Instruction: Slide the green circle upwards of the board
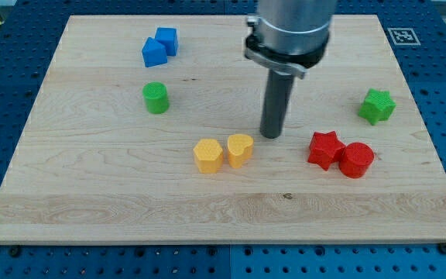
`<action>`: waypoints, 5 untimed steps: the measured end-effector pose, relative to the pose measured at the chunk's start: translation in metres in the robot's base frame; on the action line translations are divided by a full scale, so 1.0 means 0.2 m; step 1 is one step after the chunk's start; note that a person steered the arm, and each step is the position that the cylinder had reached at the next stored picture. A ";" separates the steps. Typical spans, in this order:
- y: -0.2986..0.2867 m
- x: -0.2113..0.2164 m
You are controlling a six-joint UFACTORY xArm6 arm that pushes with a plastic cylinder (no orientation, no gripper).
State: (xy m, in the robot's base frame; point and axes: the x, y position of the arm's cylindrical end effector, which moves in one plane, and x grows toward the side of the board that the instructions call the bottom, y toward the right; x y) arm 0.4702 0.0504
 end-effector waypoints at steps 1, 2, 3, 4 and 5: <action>-0.18 -0.01; -0.33 -0.04; -0.43 -0.02; -0.55 -0.03; -0.74 -0.11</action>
State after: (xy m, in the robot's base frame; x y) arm 0.4478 -0.0978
